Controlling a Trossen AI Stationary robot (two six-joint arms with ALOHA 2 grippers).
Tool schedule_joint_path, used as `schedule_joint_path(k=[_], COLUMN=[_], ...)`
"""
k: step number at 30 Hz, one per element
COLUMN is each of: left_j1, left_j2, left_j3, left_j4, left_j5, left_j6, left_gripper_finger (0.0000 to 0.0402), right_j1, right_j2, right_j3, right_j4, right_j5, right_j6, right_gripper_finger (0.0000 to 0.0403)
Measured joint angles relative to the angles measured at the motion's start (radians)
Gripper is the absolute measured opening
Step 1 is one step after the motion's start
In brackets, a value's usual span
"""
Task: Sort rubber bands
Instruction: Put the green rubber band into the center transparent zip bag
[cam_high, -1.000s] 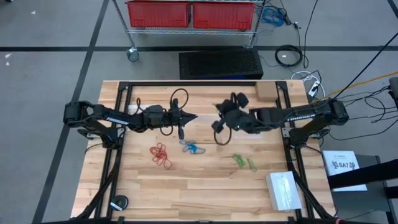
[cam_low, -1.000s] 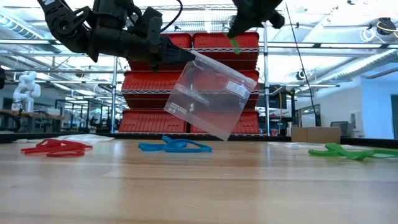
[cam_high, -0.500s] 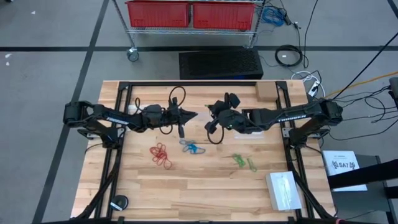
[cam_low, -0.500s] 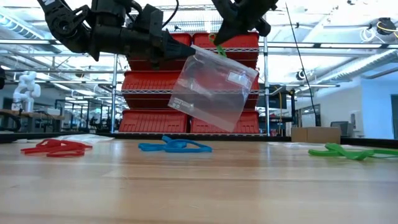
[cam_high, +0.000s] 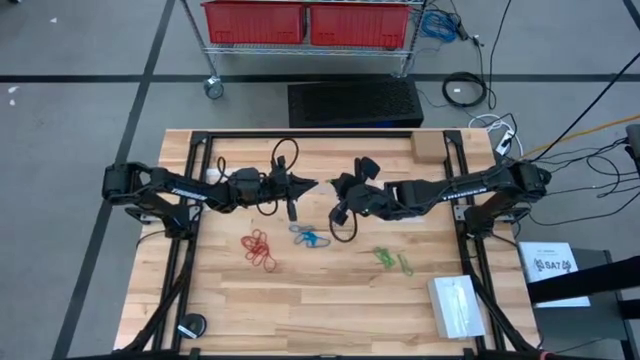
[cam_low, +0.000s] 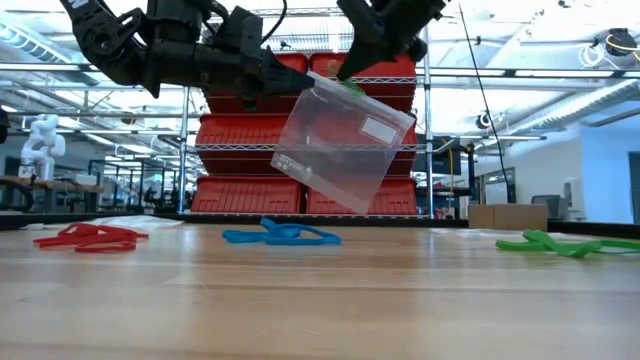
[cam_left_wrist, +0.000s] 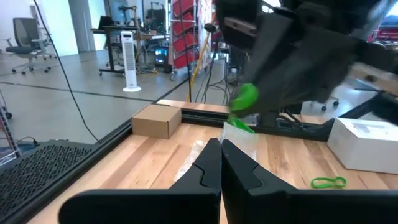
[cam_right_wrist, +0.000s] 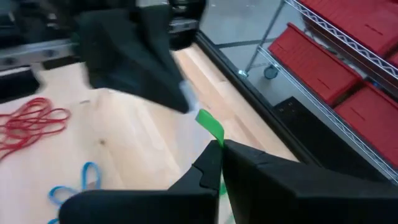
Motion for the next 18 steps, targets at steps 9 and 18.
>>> schedule_joint_path(k=[9, 18], left_j1=[0.0, 0.0], left_j2=[0.0, 0.0], left_j3=[0.0, 0.0], left_j4=[-0.007, -0.007], left_j5=[-0.009, 0.008], left_j6=[-0.006, 0.002], left_gripper_finger=[0.0, 0.0], right_j1=[0.009, -0.048], right_j2=[0.0, 0.0], right_j3=[0.0, 0.0], right_j4=[-0.078, -0.115], right_j5=[0.006, -0.099], right_j6=[0.043, 0.087], right_gripper_finger=[0.0, 0.0])
